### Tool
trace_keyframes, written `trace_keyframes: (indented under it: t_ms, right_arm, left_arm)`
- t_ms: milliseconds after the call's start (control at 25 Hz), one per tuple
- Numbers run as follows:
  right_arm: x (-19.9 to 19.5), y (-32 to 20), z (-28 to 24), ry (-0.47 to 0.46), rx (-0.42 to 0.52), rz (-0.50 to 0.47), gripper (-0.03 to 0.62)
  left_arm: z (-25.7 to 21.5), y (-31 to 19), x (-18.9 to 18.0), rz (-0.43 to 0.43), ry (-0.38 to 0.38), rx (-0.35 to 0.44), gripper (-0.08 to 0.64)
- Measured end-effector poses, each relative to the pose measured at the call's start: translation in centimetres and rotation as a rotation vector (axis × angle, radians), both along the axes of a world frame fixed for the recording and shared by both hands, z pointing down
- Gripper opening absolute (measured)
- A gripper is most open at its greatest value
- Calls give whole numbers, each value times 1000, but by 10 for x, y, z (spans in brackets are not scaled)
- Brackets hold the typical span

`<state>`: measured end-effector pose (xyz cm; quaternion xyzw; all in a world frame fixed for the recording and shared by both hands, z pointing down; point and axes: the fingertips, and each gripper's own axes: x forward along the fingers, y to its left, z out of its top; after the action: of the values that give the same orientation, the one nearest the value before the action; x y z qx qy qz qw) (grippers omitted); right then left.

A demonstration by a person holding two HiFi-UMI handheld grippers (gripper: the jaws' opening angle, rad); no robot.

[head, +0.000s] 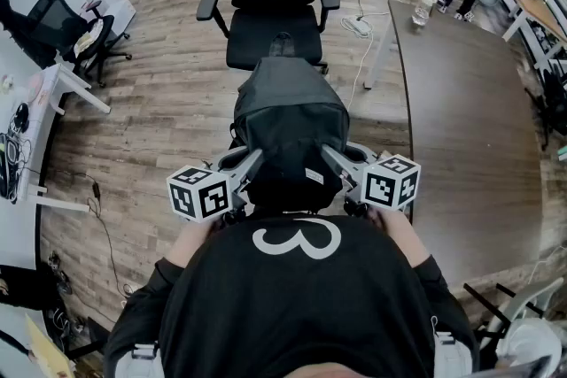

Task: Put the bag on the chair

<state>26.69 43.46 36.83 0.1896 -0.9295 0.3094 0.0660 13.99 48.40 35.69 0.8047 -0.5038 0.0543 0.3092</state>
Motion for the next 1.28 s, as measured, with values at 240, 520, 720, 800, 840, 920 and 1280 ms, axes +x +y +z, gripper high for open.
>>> trace_keyframes:
  t_ms: [240, 520, 720, 800, 840, 920, 1280]
  right_arm:
    - [3, -4, 4, 4, 2, 4, 60]
    - [0, -24, 8, 4, -7, 13, 60]
    - [-9, -43, 15, 7, -7, 30, 60]
    - [-15, -52, 18, 10, -8, 36, 60]
    - [-19, -57, 18, 12, -9, 39, 60]
    - [-24, -69, 19, 13, -14, 46, 60]
    - [-64, -145, 21, 19, -51, 82, 60]
  left_arm:
    - [5, -2, 3, 5, 6, -5, 46]
    - [9, -24, -1, 8, 14, -9, 46]
    - [17, -44, -10, 19, 17, -12, 46]
    - [20, -52, -17, 24, 20, -15, 46]
    - [21, -58, -20, 26, 21, -17, 46]
    - [22, -70, -26, 32, 22, -21, 46]
    - [24, -150, -67, 65, 27, -56, 46]
